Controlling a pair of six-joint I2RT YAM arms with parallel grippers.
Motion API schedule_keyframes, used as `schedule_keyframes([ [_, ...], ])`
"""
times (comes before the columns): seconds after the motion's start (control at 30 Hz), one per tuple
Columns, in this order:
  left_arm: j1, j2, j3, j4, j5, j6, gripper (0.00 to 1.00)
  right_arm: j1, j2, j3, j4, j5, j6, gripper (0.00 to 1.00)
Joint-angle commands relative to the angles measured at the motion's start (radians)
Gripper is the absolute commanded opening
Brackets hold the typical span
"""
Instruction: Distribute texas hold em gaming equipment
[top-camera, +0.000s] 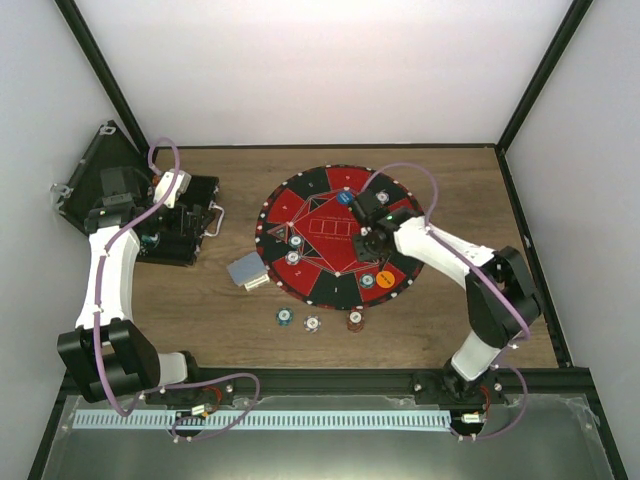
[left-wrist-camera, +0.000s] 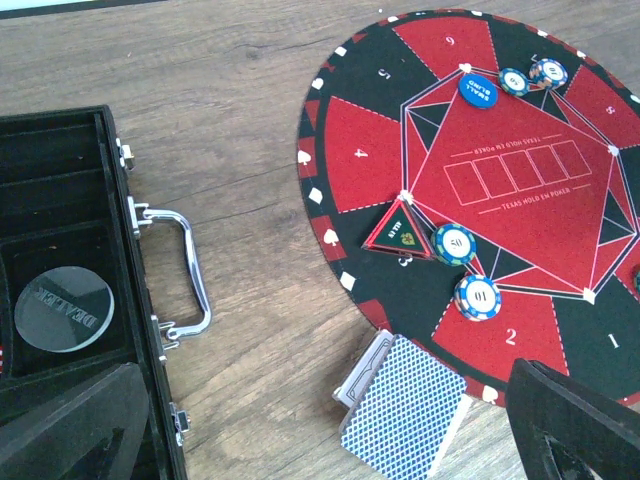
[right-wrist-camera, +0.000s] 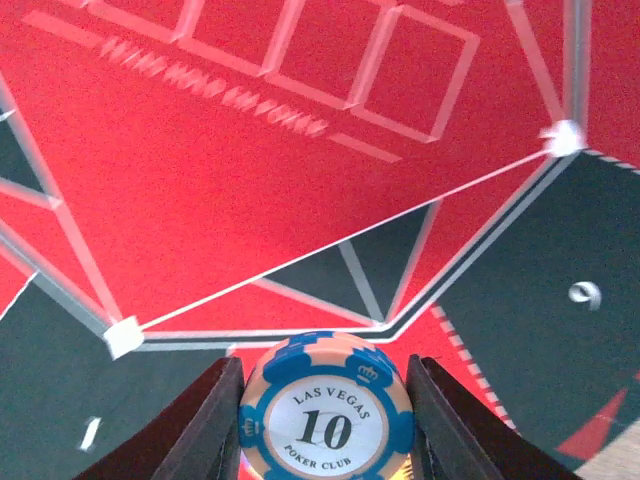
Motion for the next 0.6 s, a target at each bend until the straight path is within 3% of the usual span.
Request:
schedule_keyframes([
  [0.0,0.007,-0.009,0.012,0.008,0.031,-0.006,1.00,-0.092,0.011,0.001,0.051,0.013,0.033,0.12],
  [0.57,0.007,-0.014,0.011,0.003,0.032,0.013,1.00,-0.148,0.155,-0.080,0.149,0.052,0.070,0.10],
])
